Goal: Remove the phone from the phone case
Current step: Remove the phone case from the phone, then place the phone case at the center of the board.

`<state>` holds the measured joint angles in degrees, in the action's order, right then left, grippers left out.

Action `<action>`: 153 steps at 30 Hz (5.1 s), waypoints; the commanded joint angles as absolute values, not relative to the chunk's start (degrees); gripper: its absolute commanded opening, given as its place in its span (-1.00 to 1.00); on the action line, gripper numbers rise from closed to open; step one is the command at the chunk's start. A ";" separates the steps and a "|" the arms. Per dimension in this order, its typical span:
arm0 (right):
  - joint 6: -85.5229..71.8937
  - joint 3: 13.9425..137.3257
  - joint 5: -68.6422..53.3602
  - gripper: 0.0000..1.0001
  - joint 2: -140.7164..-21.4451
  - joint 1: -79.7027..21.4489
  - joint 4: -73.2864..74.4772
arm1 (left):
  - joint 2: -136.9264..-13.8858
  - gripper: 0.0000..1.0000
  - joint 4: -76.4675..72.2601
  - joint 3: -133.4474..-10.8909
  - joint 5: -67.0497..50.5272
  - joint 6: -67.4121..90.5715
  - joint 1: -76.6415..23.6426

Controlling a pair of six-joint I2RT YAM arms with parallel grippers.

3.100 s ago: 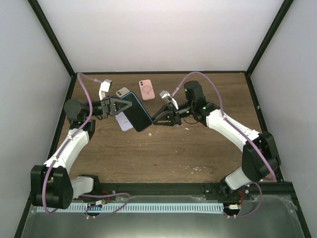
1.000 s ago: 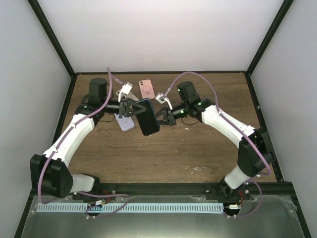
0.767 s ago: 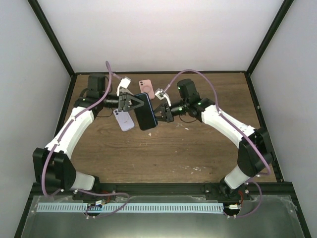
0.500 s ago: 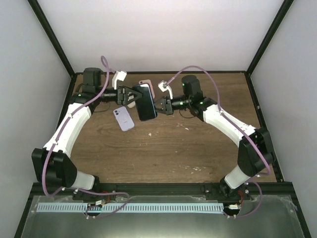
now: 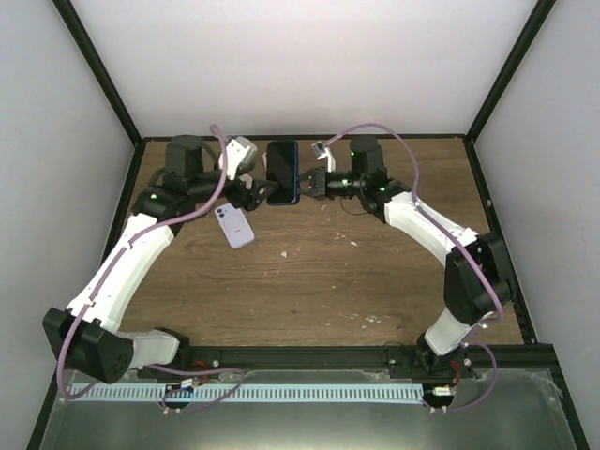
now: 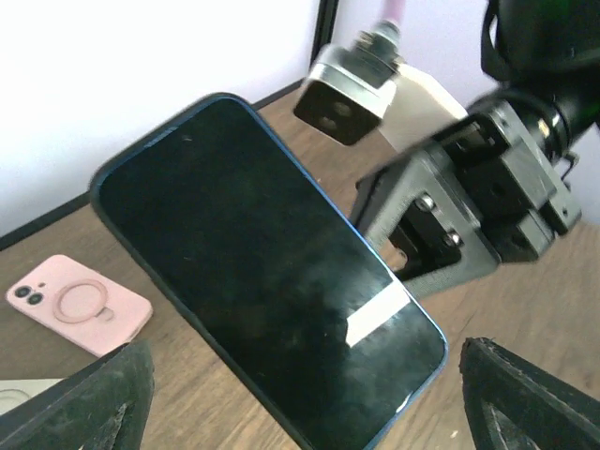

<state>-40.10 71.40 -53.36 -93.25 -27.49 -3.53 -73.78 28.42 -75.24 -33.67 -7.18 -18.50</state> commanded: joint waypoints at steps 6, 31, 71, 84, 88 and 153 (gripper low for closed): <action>-55.18 75.84 -43.98 -0.99 -93.70 -27.49 2.66 | -71.16 0.71 28.84 -73.92 -9.86 -26.42 -30.65; -61.84 73.17 -46.45 -0.99 -93.94 -30.16 0.36 | -78.84 0.46 25.97 -73.00 5.40 -34.24 -40.25; -54.41 69.73 -44.89 -0.99 -92.81 -33.24 1.98 | -78.43 -1.00 11.31 -62.53 28.21 -50.34 -41.53; -52.13 64.45 -41.72 -0.99 -93.65 -30.29 1.26 | -75.25 -1.00 14.18 -68.15 25.60 -50.47 -37.04; -50.12 63.36 -41.00 -0.99 -93.66 -29.22 1.43 | -74.05 -1.00 15.11 -68.70 25.20 -50.47 -36.48; 5.92 100.84 -31.48 -0.37 -133.00 1.61 30.06 | -68.50 -1.00 29.36 -68.16 6.56 -34.21 -35.25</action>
<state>5.98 98.67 -35.59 -132.16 1.13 30.44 -68.40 32.27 -66.32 7.18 -34.68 -35.55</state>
